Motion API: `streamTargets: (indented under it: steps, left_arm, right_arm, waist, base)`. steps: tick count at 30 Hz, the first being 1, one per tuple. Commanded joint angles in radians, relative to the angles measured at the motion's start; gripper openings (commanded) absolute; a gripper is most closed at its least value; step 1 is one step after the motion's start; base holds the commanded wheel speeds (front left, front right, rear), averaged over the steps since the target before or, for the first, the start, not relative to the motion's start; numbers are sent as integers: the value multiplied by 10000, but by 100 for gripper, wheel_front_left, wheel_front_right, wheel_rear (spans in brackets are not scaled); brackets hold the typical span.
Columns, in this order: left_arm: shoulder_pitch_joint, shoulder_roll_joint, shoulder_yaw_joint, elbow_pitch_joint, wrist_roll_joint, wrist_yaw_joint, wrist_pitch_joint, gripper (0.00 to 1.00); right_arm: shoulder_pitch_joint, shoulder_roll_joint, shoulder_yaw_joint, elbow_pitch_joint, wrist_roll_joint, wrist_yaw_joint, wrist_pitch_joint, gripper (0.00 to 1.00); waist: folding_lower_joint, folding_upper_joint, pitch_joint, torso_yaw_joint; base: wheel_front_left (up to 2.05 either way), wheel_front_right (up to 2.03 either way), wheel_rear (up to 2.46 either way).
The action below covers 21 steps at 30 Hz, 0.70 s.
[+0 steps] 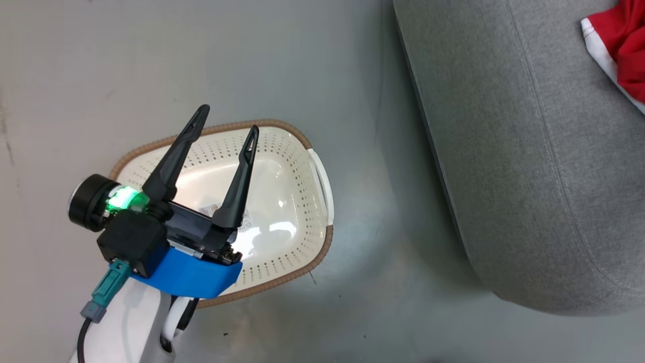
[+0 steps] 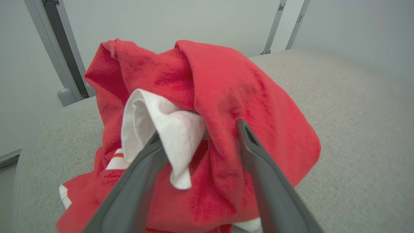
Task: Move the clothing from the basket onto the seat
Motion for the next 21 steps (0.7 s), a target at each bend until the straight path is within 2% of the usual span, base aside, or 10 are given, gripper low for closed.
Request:
streamTargets:
  steps: [1, 10, 21]
  left_arm:
    - [88, -123, 91, 89, -30, -45, -47, 100]
    - [775, -916, 597, 732, -156, -176, -47, 100]
    - [1955, -1717, 1493, 1473, -646, -297, -49, 100]
  right_arm:
    - [368, -82, 246, -172, -70, 1, -48, 100]
    - [2004, 240, 1021, -1065, -233, 1, -45, 100]
    - [4524, 1316, 2163, -3246, -148, 1, 127, 100]
  waist:
    - [-1, 0, -319, 149]
    - [-1, 0, -1936, 545]
    - [-1, 0, -4053, 1095]
  base:
    - [0, 0, 0]
    - [0, 0, 0]
    - [0, 0, 0]
